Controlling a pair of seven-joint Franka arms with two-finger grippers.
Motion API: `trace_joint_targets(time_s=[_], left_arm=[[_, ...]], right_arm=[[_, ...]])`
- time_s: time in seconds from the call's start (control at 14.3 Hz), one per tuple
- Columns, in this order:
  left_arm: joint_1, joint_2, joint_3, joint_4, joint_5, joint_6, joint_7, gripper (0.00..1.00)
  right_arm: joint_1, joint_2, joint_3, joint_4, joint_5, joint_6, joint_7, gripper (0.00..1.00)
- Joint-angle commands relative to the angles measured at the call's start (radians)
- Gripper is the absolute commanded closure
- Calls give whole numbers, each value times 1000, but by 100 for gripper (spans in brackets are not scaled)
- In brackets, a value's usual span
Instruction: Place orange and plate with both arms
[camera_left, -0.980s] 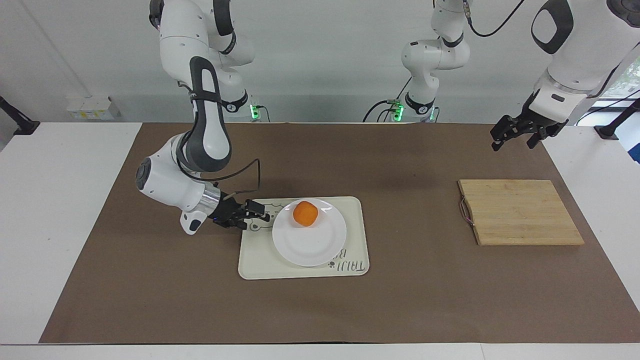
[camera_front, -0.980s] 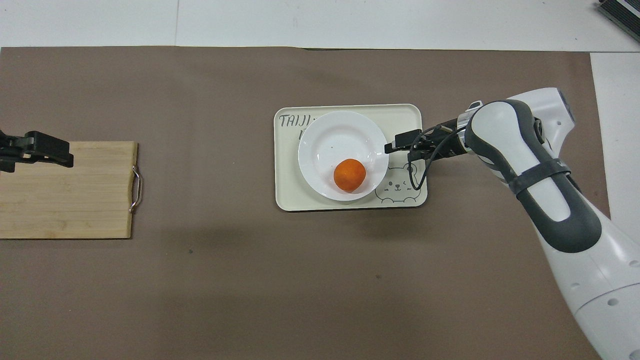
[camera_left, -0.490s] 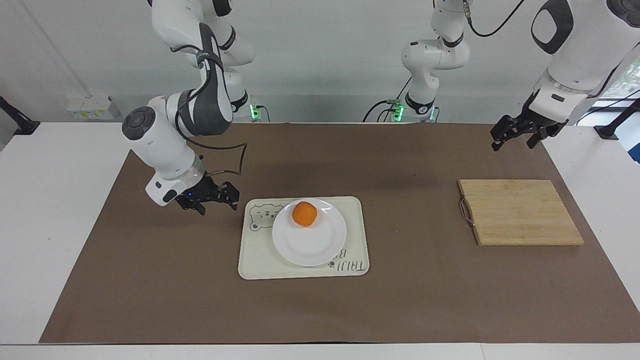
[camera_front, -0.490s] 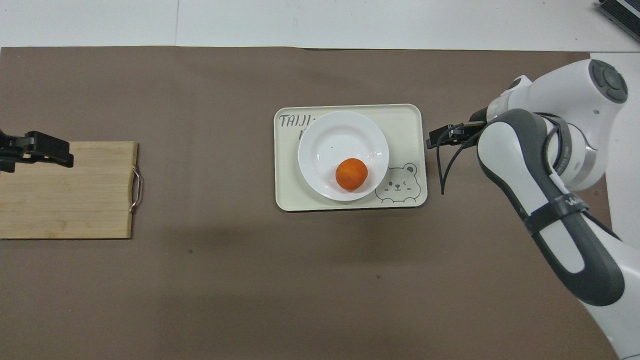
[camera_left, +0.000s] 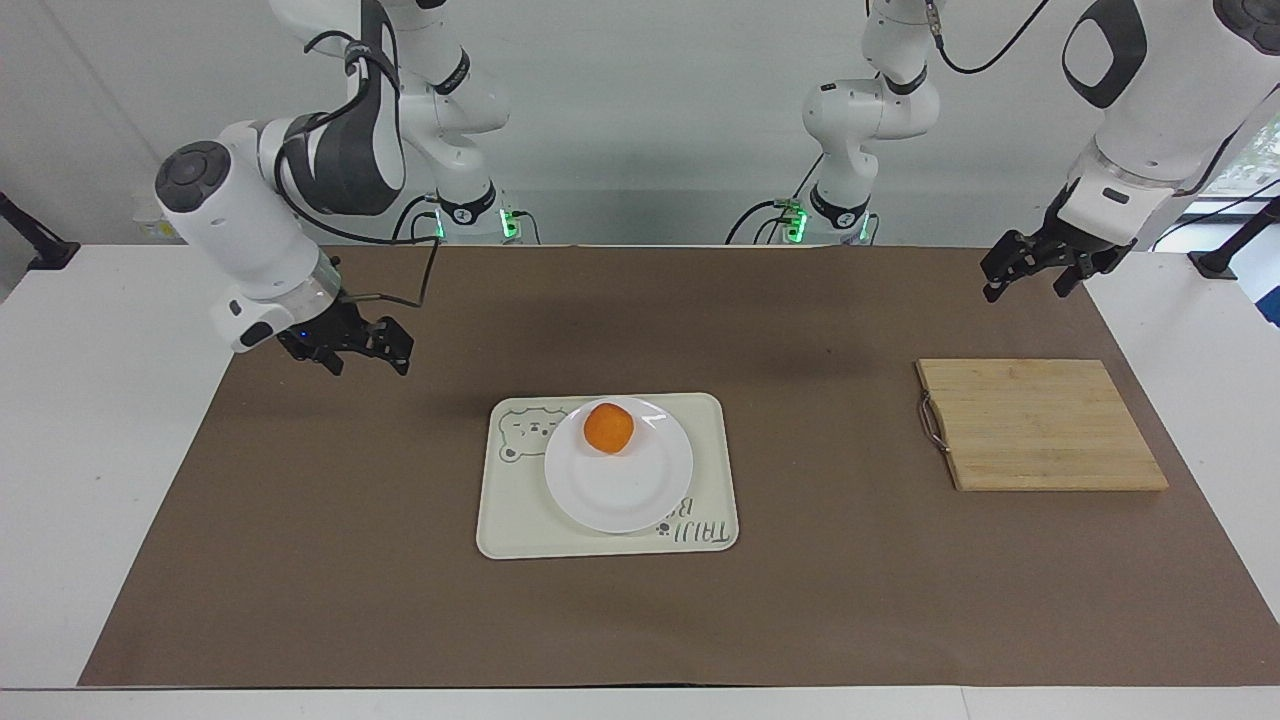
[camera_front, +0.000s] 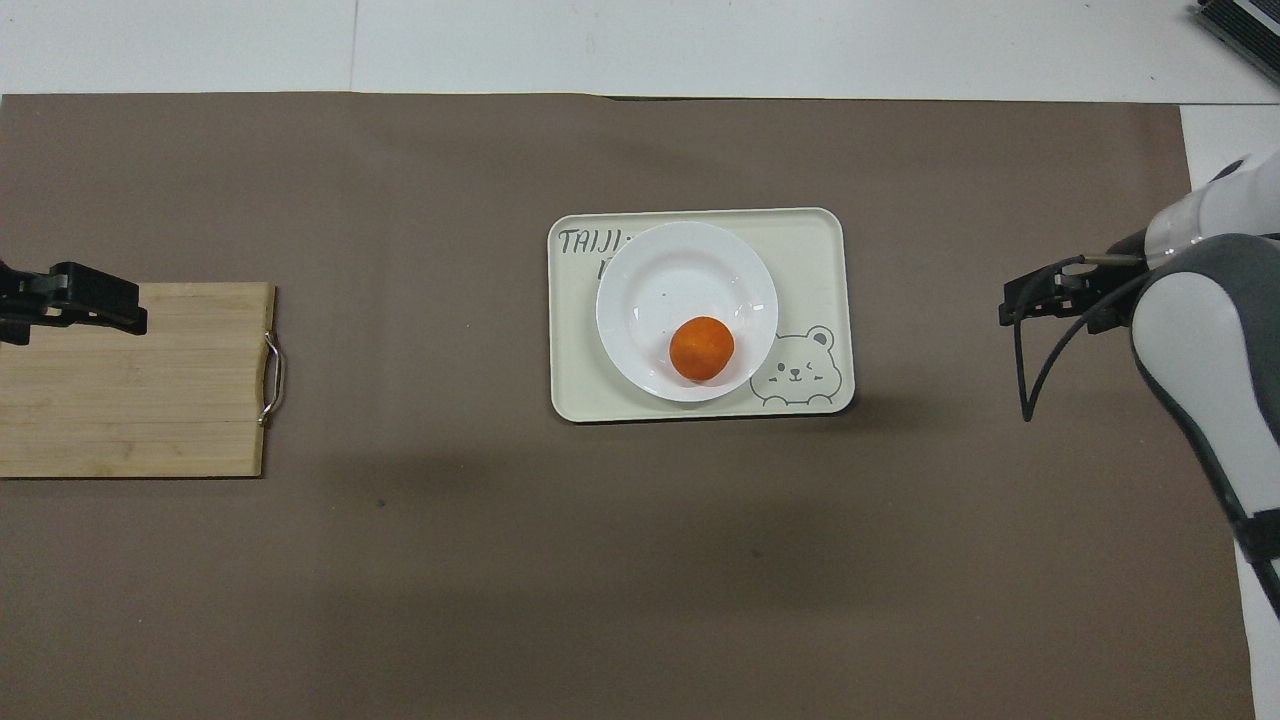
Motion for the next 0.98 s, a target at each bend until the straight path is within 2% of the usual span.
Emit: trace_joint_targets(time_s=[0.0, 0.35, 0.63, 0.91], left_arm=[[1, 1, -2, 6, 19, 5, -13, 0], [1, 1, -2, 6, 19, 5, -13, 0], [1, 1, -2, 6, 19, 5, -13, 0], [1, 1, -2, 6, 19, 5, -13, 0]], right_arm=[[-5, -81, 9, -17, -73, -16, 18, 0], [-2, -181, 9, 8, -107, -116, 23, 0], [-4, -187, 7, 161, -106, -293, 24, 0], [-8, -232, 12, 135, -88, -299, 14, 0]])
